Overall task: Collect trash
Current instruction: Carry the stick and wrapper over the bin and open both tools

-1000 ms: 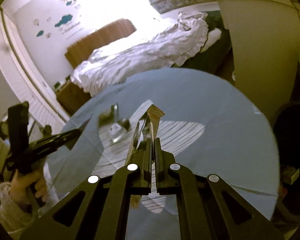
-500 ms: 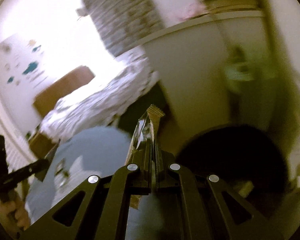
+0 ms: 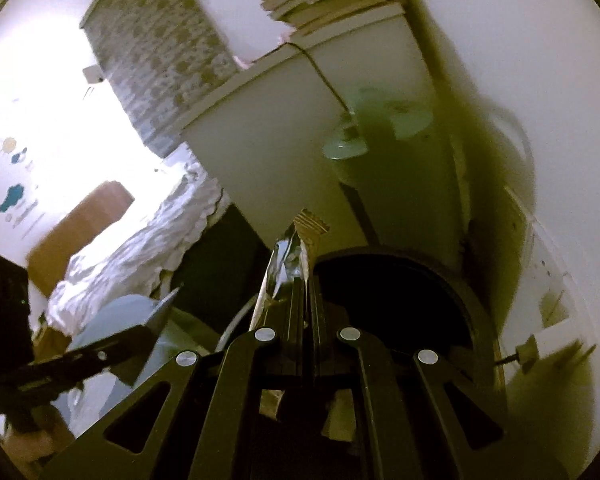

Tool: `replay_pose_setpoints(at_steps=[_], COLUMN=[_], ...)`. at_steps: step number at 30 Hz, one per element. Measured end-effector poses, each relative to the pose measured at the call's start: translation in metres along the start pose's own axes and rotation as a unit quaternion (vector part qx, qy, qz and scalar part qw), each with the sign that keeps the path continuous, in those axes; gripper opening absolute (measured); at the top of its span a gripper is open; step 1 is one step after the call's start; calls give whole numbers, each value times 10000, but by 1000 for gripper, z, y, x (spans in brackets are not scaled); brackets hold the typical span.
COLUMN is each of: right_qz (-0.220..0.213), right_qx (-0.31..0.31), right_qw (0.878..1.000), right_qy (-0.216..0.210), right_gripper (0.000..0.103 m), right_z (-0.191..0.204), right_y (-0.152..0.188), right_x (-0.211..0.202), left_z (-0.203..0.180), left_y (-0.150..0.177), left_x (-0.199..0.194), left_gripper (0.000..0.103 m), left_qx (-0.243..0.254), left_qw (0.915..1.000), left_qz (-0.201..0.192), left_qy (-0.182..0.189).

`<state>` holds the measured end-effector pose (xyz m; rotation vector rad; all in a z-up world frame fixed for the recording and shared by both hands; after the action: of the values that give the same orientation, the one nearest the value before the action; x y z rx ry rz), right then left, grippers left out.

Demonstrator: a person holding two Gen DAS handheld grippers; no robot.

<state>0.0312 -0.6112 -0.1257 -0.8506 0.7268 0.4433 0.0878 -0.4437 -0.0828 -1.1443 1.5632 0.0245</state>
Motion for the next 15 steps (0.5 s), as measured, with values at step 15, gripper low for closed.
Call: replay_pose_setpoints(at_steps=[15], right_qz=[17], right_qx=[232], right_qw=[9997], right_qy=[-27], right_gripper=[4], right_z=[-20], right_y=[4], right_x=[-4], left_z=[-12], left_y=[-4], left_x=[32], left_gripper=[12], left_qx=[71], left_qw=[9998], left_qz=[207], left_qy=[-18])
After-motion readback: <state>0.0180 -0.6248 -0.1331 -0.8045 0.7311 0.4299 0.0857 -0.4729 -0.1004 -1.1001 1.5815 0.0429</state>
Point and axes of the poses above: each gripper's, at about its wrist camera, not at the fingertips, and x roughly the way its jaws point, z to its left, y to its underside, the point moved 7 cm from there along x, roughly the way its jaws point, and after that the axes turned 10 degrees about z, right-handed, at the moved point
